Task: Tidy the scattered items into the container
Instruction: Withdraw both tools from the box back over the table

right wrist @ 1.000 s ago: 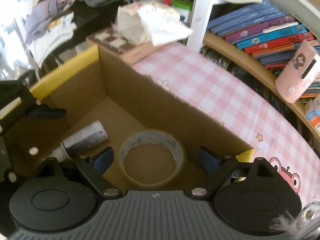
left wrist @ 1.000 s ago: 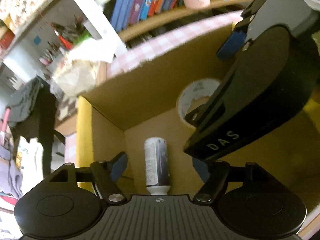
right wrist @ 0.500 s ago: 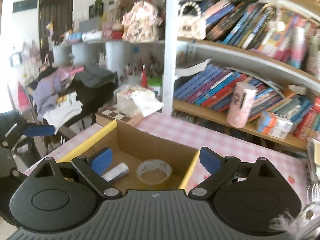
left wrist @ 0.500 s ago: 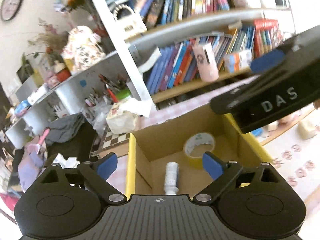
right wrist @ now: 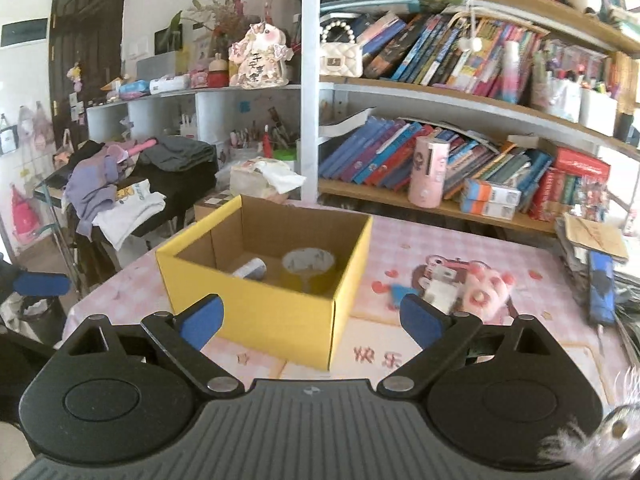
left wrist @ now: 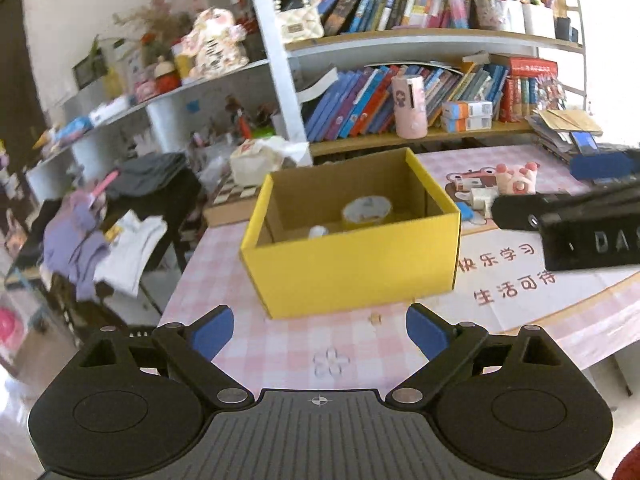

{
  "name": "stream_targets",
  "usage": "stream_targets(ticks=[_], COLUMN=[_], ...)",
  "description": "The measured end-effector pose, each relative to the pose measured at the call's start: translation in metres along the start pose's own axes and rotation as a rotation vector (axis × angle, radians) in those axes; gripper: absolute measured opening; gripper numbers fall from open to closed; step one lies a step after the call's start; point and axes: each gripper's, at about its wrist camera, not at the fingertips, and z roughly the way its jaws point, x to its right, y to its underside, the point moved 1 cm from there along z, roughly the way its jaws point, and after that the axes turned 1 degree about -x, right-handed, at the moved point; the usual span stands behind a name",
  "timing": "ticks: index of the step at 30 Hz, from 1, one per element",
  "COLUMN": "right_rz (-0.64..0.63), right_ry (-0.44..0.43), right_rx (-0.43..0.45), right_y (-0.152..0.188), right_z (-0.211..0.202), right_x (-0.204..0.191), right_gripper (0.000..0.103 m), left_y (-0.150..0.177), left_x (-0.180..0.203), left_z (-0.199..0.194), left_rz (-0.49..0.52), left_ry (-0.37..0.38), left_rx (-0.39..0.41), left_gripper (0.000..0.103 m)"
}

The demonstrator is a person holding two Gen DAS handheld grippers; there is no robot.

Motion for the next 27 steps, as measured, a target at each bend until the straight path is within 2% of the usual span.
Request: stream_targets(ticks=[3, 7, 13, 19, 23, 27], right_rz=[0.004, -0.001, 0.037, 0.039, 0.072, 0.077], right_ry=[0.023, 0.061, 0.113, 0.194, 0.216, 0.184], right_rx=[-0.016, -0.094, -0.171, -0.194, -0.196, -0.240], right_y=[0.020, 0.041, 0.063, 0.074, 0.078, 0.082], right_z=[-0.014, -0.019, -0.028, -0.049, -0.058, -0.051], right_x=[-0.008, -0.013, -0.007, 0.007, 0.018, 0.019], right_gripper=[0.096, 0.096, 0.096, 0.096, 0.097, 0.097], left_y=[0.014, 0.028, 0.039, 0.044, 0.043, 0.041], left_x=[-0.001, 0.000, 0.016, 0.034, 0.042, 0.046], left_z=[-0.008, -0.010, -0.016, -0.017, -0.015, -0.013], left_rz=[-0.036, -0.075, -0.059, -0.029, -0.019, -0.006], left_ry=[-0.009, 0.006, 0.054, 0.077, 0.105, 0.116], left_rx=[-0.012, -0.057, -0.060, -0.072, -0.085, -0.082], left_gripper=[0.095, 0.095, 0.095, 0.095, 0.095, 0.095])
